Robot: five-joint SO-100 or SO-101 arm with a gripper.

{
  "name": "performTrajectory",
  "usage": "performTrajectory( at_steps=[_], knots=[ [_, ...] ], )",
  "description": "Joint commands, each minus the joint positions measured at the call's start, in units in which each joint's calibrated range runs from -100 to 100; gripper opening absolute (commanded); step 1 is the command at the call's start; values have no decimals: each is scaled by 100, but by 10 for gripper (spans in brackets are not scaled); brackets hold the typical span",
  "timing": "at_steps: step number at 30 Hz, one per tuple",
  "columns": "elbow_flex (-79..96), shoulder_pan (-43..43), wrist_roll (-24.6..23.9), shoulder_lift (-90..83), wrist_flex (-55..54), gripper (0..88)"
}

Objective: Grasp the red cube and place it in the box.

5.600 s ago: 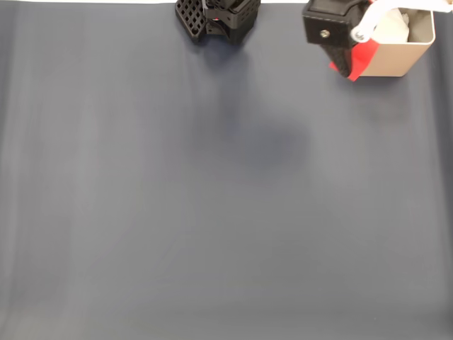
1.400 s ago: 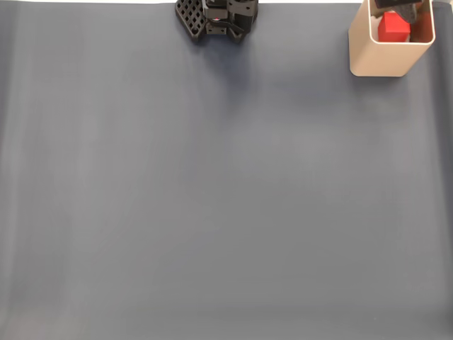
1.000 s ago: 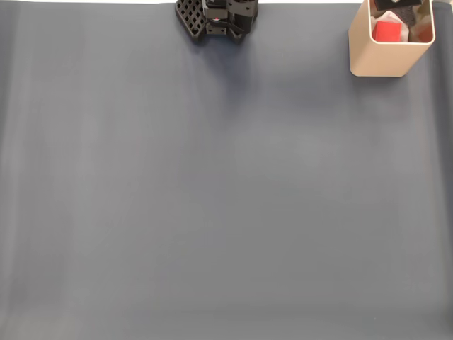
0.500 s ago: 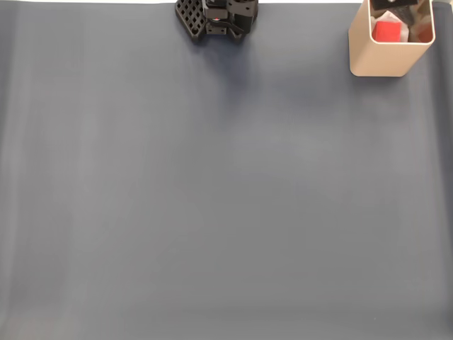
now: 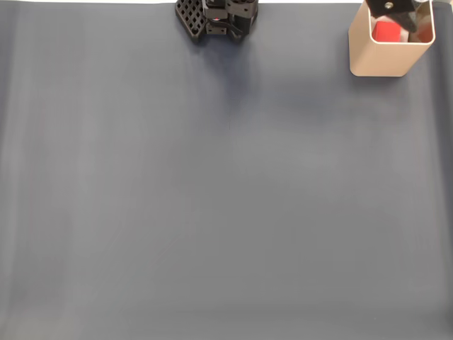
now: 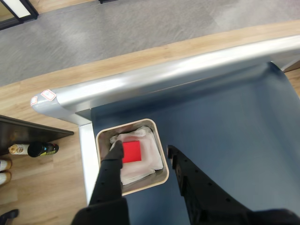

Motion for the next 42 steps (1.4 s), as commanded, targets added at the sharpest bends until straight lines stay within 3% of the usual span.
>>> performTrajectory(
  at_steps=[1,25,42],
  knots=[
    [-143,386,39,-299,-53,21],
    [-79,4228,73,-967,127,2],
    [1281,5833,-215,-1287,-570,2]
  ],
)
